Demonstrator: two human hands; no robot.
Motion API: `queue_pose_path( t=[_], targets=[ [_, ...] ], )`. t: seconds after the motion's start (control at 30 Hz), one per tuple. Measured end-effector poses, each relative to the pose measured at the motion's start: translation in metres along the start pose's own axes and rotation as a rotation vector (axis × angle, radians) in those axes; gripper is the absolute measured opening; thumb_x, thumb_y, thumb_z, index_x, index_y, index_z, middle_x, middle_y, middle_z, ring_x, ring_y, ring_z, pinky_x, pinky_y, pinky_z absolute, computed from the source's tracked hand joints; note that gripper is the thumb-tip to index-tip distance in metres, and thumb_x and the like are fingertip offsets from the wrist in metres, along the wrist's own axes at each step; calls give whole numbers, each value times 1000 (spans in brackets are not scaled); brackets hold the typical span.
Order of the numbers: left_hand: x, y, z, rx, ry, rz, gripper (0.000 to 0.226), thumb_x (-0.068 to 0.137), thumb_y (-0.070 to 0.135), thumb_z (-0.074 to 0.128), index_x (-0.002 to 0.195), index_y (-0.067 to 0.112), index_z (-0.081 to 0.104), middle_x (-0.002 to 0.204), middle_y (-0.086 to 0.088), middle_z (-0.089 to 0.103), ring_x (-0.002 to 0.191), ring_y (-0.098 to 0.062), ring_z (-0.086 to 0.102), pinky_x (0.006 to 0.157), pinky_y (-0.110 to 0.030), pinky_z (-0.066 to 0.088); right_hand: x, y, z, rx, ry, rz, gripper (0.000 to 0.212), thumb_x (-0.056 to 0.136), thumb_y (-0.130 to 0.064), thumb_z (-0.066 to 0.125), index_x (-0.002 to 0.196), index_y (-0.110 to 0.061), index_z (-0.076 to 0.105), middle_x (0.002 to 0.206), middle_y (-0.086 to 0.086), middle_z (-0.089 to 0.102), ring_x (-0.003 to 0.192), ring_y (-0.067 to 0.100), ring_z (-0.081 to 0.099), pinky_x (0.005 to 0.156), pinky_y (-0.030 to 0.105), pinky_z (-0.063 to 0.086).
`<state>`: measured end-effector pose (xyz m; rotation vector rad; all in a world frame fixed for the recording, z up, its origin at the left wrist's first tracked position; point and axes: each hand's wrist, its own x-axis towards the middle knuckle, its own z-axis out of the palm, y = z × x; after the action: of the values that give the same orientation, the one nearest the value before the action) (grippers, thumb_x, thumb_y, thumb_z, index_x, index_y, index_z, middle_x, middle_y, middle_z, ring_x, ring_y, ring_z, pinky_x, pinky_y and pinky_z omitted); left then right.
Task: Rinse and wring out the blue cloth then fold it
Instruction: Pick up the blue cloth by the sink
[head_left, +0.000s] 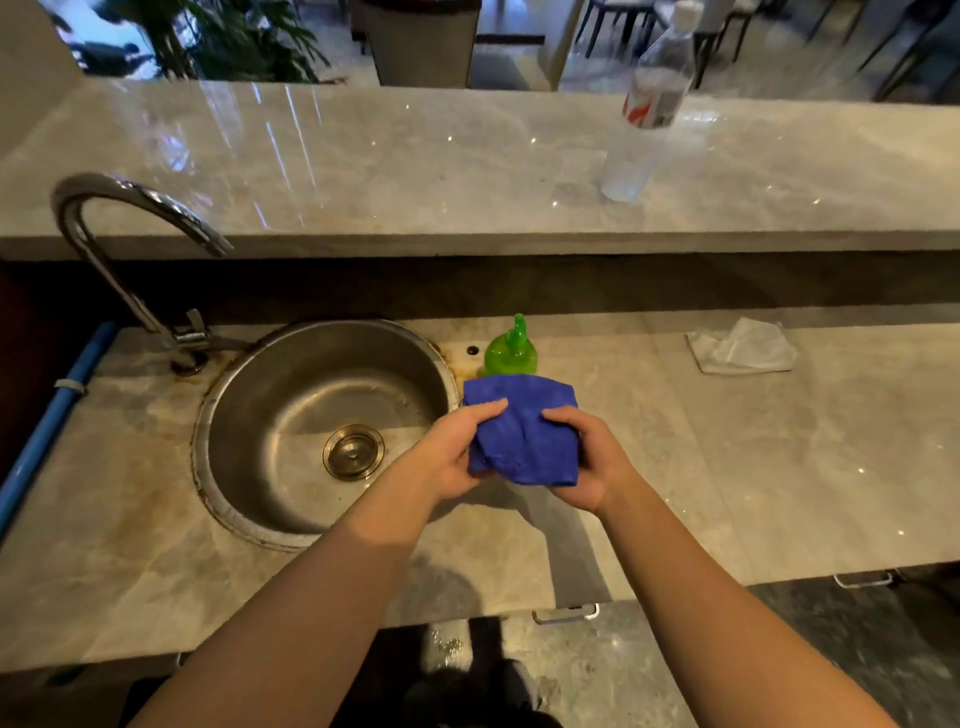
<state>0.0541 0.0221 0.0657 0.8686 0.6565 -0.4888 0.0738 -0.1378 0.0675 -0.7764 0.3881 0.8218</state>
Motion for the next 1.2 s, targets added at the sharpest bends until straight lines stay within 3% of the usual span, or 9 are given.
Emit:
queue_pose_path(
  t=[0.2, 0.33, 0.43, 0.57, 0.7, 0.83, 1.0, 1.13, 1.2],
  targets=[
    [12, 17, 5, 92, 70, 89, 28, 97, 15, 55, 125, 17, 59, 120, -11, 70, 99, -29, 70, 68, -37, 59, 10, -9, 14, 109, 12, 28, 43, 98, -21, 52, 138, -4, 51, 136, 24, 59, 121, 43, 59, 98, 55, 48],
    [32, 27, -8, 513, 382, 214, 25, 93, 15, 62, 116, 4, 60, 116, -16, 67, 96, -28, 66, 77, -36, 53, 31, -16, 6, 133, 34, 84, 44, 100, -26, 48, 138, -4, 50, 133, 24, 61, 121, 43, 58, 98, 56, 45],
    [43, 46, -8, 891, 483, 226, 13, 93, 25, 61, 92, 12, 58, 101, -15, 65, 97, -33, 64, 83, -42, 53, 48, -27, -7, 160, 28, 104, 43, 99, -27, 49, 137, -6, 52, 128, 22, 66, 111, 40, 67, 91, 54, 49],
    [67, 78, 11, 1036, 598, 396, 20, 95, 31, 55, 91, 13, 61, 97, -10, 68, 95, -29, 64, 82, -38, 53, 69, -38, -22, 177, 8, 149, 38, 99, -28, 50, 132, -9, 58, 126, 17, 68, 106, 37, 70, 86, 50, 56],
    [96, 106, 43, 946, 543, 516, 25, 98, 43, 48, 102, 23, 63, 78, 8, 60, 70, -8, 57, 56, -27, 39, 87, -45, -33, 190, 6, 156, 36, 97, -28, 53, 129, -11, 61, 126, 13, 69, 108, 34, 69, 94, 50, 51],
    [131, 114, 61, 984, 511, 477, 26, 99, 39, 49, 84, 24, 63, 84, 6, 61, 78, -7, 56, 68, -28, 42, 98, -47, -39, 127, 3, 180, 45, 94, -34, 58, 136, -18, 58, 130, 13, 67, 117, 35, 64, 93, 51, 53],
    [152, 110, 61, 1045, 500, 386, 28, 96, 25, 51, 94, 8, 72, 80, -3, 63, 74, -18, 59, 68, -32, 49, 101, -43, -44, 129, -46, 198, 51, 90, -41, 61, 137, -20, 57, 131, 12, 66, 115, 33, 66, 92, 49, 55],
    [153, 111, 63, 1101, 461, 350, 28, 94, 17, 44, 99, 8, 70, 98, -9, 67, 89, -23, 63, 81, -38, 53, 103, -49, -45, 134, -55, 182, 48, 91, -40, 60, 135, -20, 59, 132, 12, 66, 117, 33, 64, 95, 50, 52],
    [153, 112, 62, 1165, 451, 348, 28, 94, 16, 43, 101, 6, 68, 100, -11, 65, 88, -24, 61, 73, -36, 49, 104, -50, -45, 130, -42, 184, 46, 92, -39, 59, 134, -20, 60, 131, 13, 66, 116, 34, 65, 94, 51, 52]
  ],
)
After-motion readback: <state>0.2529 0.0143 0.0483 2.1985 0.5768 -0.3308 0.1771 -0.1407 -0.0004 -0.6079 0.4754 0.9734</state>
